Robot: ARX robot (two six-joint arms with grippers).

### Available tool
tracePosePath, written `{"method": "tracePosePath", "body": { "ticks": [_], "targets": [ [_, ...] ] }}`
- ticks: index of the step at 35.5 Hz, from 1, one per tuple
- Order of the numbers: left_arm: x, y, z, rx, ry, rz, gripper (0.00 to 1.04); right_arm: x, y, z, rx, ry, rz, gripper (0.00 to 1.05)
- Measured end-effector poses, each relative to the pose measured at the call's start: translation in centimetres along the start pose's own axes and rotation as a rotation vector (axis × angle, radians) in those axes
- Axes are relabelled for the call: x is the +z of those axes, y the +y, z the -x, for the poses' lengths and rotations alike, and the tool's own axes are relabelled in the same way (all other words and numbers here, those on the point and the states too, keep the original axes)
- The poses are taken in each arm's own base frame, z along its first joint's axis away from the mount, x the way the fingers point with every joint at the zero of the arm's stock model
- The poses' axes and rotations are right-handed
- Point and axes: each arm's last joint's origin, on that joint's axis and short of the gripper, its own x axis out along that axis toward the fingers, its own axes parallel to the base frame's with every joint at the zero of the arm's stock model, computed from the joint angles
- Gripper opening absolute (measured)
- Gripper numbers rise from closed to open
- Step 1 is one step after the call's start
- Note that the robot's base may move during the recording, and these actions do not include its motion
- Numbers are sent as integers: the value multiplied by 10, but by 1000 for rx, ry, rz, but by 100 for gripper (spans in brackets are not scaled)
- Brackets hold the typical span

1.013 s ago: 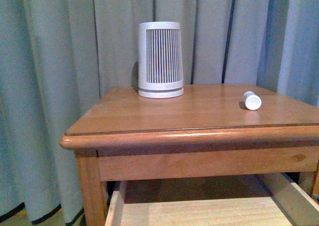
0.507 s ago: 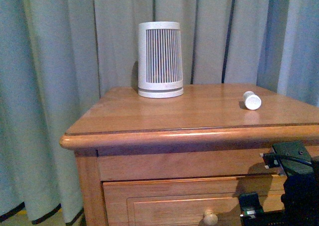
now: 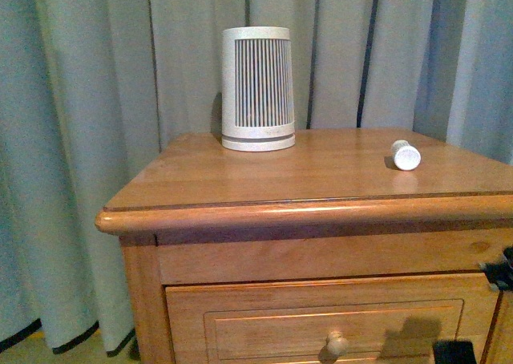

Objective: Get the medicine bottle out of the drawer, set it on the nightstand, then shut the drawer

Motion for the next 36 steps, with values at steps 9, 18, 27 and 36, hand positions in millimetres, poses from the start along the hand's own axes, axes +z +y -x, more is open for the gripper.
{"method": "tracePosePath", "body": {
  "ticks": [9,18,27,36],
  "targets": [
    [0,0,0,0,0,0,98,-7,-22,92,-10,-17,-117,98],
    [0,0,0,0,0,0,98,22,-44,168,-93,-452,-88,98],
    [0,0,0,0,0,0,98,1,-52,196,-139,-529,-97,98],
    [0,0,0,0,0,0,98,-5,-54,201,-39,-563,-62,91]
  ]
}}
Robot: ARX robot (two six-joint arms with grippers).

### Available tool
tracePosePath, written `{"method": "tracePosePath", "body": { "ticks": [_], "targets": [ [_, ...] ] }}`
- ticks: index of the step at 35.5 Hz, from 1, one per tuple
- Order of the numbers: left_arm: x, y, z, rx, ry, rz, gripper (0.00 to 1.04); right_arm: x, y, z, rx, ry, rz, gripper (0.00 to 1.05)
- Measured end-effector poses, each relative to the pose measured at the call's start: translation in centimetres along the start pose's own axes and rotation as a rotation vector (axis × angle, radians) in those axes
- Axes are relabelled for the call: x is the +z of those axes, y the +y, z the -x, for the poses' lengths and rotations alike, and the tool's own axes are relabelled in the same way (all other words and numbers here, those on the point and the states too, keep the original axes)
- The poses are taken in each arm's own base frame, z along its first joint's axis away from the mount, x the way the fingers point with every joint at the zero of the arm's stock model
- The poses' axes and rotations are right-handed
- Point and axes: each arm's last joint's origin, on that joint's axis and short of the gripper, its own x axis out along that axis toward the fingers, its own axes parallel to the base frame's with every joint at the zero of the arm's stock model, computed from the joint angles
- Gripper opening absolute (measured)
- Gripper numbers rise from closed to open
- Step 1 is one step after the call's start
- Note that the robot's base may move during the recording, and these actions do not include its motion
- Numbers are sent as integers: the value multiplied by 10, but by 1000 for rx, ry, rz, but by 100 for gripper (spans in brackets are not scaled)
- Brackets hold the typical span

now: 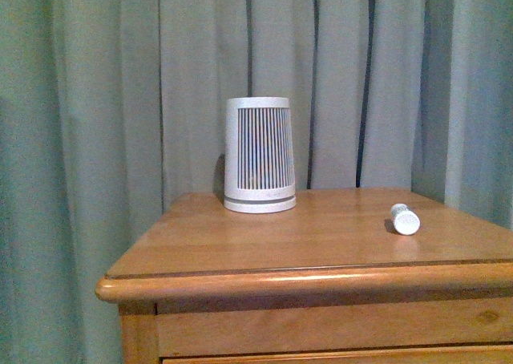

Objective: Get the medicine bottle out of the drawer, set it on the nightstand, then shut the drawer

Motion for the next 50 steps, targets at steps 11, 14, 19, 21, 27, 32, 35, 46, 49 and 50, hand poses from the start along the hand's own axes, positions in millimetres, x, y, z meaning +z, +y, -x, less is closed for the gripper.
{"method": "tracePosePath", "body": {
  "ticks": [11,14,19,21,27,32,35,46,49,50],
  "targets": [
    [0,0,0,0,0,0,98,-20,-13,0,171,-20,46,36],
    [0,0,0,0,0,0,98,-22,-14,0,169,-20,46,24],
    [0,0,0,0,0,0,98,-27,-14,0,168,-23,50,3],
    [0,0,0,0,0,0,98,-28,-14,0,169,-25,50,3],
    [0,0,0,0,0,0,98,-34,-14,0,168,-23,50,3],
    [0,0,0,0,0,0,98,-42,-15,0,168,-29,49,3],
    [0,0,0,0,0,0,98,-42,-15,0,168,-31,49,3],
    [0,0,0,0,0,0,98,-42,-15,0,168,-33,51,22],
    [0,0,0,0,0,0,98,-42,-15,0,168,-33,51,39],
    [0,0,0,0,0,0,98,-42,-15,0,168,-33,51,46]
  ]
}}
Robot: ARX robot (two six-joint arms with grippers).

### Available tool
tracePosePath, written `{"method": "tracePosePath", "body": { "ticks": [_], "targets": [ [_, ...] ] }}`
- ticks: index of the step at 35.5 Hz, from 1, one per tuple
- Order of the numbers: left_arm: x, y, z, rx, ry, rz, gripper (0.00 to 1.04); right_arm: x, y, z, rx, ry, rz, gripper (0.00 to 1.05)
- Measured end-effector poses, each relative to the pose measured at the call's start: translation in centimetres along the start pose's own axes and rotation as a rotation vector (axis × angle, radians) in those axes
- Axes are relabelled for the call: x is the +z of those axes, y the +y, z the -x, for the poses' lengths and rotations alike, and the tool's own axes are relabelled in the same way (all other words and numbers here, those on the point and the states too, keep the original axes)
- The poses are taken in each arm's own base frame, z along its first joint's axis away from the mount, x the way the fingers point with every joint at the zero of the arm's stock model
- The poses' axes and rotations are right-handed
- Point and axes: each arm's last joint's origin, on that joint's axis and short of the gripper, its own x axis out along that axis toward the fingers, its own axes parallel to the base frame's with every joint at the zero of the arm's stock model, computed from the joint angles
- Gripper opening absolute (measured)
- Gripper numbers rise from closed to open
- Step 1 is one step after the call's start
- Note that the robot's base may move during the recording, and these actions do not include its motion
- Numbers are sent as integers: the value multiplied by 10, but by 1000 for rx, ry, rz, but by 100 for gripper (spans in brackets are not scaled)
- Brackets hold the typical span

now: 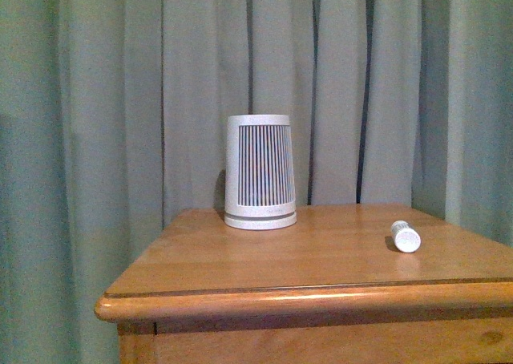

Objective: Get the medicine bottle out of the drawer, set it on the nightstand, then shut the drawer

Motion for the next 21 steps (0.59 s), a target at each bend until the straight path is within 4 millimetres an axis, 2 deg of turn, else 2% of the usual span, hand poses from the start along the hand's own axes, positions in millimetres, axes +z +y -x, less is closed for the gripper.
{"method": "tracePosePath", "body": {
  "ticks": [10,21],
  "targets": [
    [0,0,0,0,0,0,98,0,0,0,0,0,0,99],
    [0,0,0,0,0,0,98,0,0,0,0,0,0,98]
  ]
}}
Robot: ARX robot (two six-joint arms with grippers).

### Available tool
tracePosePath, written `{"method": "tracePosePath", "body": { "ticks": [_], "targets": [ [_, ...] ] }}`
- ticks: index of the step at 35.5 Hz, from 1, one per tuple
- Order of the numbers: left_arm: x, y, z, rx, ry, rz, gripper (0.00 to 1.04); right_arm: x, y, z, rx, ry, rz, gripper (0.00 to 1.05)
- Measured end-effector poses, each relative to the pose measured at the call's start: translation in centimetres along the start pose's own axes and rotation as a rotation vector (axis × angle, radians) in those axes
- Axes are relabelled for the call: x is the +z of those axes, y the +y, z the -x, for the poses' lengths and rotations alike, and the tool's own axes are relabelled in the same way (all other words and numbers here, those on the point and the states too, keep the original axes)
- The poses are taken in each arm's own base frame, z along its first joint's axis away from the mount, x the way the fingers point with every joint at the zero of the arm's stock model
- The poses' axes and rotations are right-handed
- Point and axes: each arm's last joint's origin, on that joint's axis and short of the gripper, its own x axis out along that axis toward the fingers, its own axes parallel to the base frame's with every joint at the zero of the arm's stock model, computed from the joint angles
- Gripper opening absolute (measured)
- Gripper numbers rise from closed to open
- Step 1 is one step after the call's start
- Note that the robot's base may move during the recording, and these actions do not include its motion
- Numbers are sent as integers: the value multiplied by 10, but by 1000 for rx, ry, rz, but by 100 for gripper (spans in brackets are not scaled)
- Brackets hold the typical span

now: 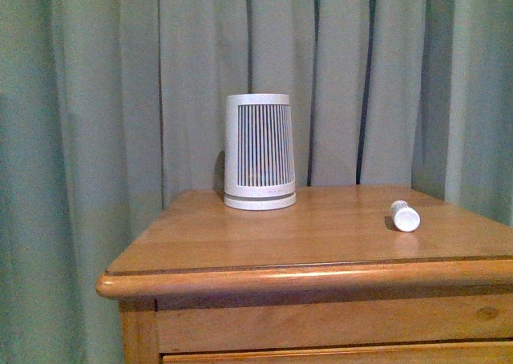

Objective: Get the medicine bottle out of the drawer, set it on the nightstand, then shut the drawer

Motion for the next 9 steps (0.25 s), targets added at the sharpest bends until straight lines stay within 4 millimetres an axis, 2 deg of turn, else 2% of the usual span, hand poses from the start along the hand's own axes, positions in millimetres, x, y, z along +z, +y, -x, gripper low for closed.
{"method": "tracePosePath", "body": {
  "ticks": [9],
  "targets": [
    [0,0,0,0,0,0,98,0,0,0,0,0,0,98]
  ]
}}
